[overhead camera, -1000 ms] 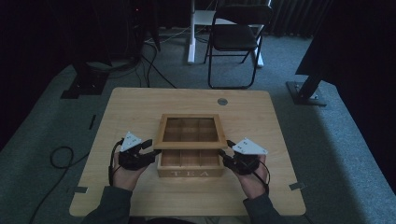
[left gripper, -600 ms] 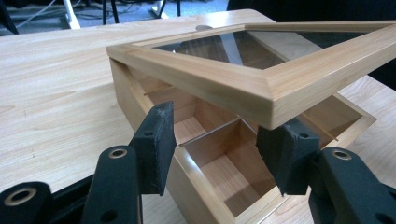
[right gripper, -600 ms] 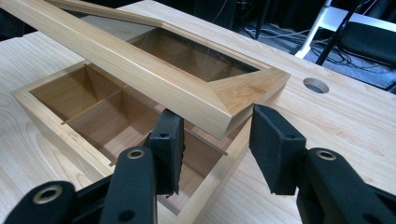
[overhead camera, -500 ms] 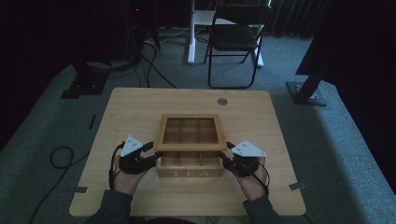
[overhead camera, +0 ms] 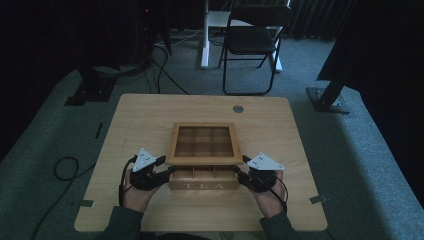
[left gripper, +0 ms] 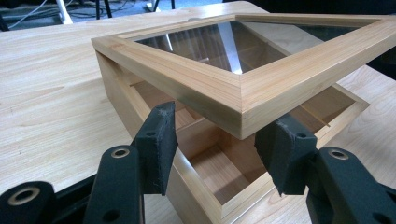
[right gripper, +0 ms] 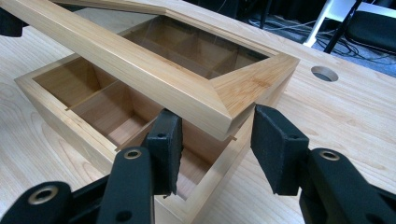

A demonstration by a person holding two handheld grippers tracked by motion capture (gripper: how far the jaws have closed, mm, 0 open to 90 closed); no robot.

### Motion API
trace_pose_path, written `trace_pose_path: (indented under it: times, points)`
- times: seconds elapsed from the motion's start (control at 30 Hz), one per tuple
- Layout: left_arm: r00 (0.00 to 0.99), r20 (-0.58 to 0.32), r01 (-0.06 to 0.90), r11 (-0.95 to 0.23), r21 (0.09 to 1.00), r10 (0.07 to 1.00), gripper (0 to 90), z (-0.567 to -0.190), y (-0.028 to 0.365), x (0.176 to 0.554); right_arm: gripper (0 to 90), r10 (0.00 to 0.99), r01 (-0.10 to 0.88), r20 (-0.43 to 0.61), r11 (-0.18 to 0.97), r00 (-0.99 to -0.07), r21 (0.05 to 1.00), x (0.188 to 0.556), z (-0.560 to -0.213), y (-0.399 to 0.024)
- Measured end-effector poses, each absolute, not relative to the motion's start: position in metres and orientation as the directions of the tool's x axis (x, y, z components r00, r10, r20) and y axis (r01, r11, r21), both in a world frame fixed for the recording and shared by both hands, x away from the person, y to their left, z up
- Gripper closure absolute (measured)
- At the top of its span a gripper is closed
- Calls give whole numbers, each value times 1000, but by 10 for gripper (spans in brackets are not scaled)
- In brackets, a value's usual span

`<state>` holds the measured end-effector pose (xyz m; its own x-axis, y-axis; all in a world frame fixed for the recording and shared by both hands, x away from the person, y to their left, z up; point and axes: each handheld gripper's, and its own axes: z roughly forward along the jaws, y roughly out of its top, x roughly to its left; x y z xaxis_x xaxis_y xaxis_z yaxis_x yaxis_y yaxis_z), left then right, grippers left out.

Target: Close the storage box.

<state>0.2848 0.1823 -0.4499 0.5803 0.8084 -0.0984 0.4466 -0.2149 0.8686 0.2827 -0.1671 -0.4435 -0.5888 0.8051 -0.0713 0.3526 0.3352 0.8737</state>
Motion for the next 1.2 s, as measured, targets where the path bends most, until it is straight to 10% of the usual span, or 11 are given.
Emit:
trace_pose_path:
  times: [1.2]
  points:
    - [572,-80,471,-247,847,816,502,-471,178,277,518,803,375,-72,353,-592,857,276,-466,-165]
